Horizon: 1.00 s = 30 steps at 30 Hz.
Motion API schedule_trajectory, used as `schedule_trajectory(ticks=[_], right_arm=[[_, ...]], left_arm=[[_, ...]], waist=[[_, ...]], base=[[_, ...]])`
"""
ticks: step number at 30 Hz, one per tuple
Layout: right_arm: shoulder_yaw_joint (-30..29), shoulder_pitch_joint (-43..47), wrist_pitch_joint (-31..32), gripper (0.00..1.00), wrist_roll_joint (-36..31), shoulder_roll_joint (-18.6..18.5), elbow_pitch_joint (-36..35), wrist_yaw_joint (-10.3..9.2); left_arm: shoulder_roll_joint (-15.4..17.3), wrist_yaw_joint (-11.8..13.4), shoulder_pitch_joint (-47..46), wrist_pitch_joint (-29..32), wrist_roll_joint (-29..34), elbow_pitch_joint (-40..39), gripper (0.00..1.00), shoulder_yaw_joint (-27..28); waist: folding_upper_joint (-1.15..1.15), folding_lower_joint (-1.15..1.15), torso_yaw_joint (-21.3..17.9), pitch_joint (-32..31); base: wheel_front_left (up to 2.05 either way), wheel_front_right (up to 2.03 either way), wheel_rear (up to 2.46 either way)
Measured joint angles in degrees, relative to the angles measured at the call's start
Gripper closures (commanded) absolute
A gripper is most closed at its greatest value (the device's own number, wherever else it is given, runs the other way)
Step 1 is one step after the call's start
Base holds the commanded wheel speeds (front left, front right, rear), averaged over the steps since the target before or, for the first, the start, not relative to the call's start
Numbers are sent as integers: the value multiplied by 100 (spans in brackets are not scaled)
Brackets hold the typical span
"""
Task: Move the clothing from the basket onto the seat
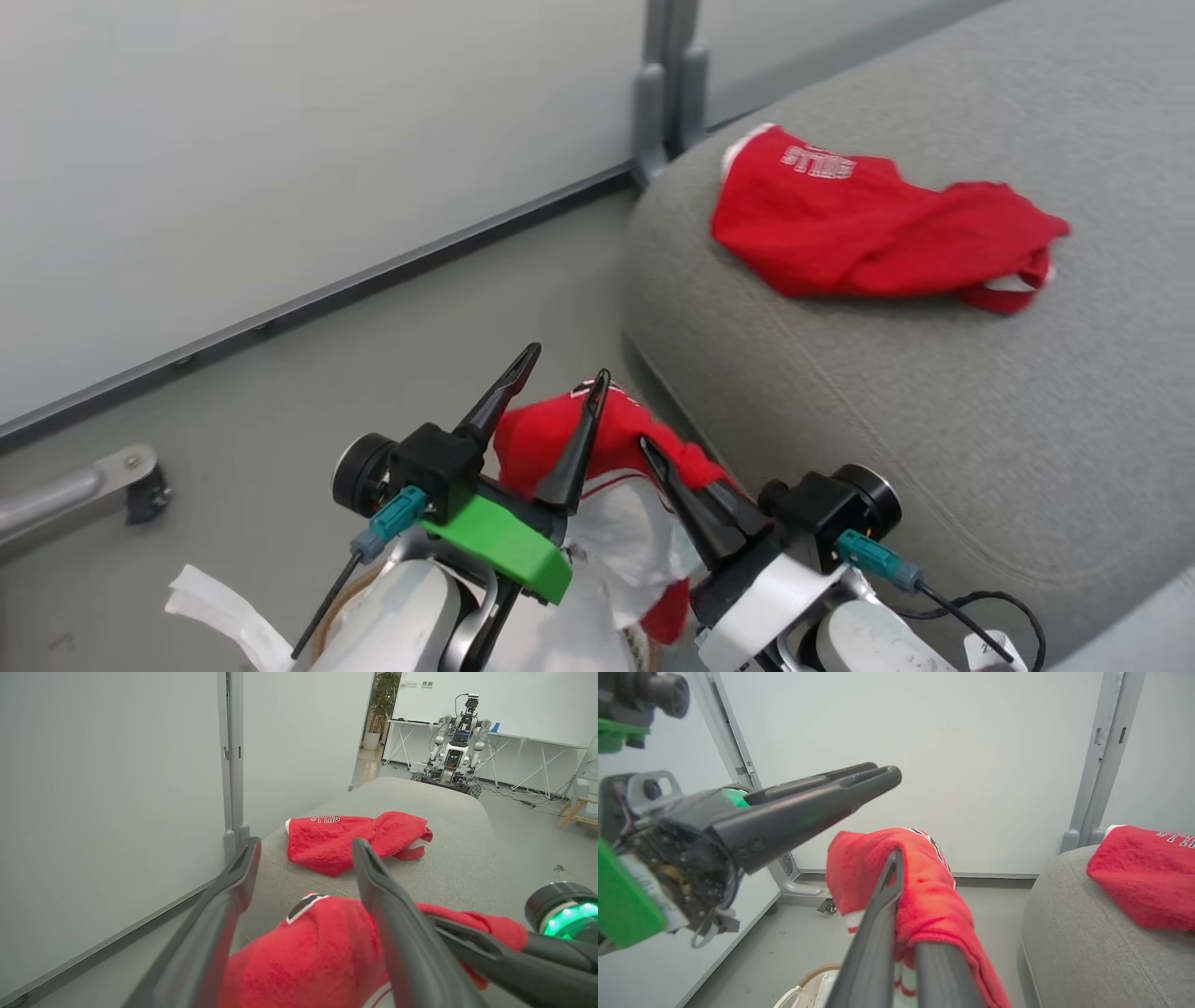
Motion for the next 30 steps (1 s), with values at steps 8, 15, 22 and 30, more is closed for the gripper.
schedule_trajectory(ticks=[8, 15, 22, 30], right_arm=[[-391, -175, 0, 100, -237, -4, -424, 1], [-1168, -1248, -1, 100, -645, -305, -701, 0], [-1268, -2928, -1, 100, -945, -1145, -368, 1], [-2259, -4366, -1, 100, -1214, -1919, 288, 2]], left_arm=[[78, 0, -103, -1, 80, -45, 0, -144], [252, 0, -432, 0, 86, 35, 0, -354], [458, 0, -543, 0, 51, 51, 0, -466], [679, 0, -873, 0, 77, 9, 0, -661]], waist=[[0, 0, -817, 216], [0, 0, -1075, 692], [0, 0, -1176, 1176], [0, 0, -1069, 1725]], base=[[0, 0, 0], [0, 0, 0], [0, 0, 0], [0, 0, 0]])
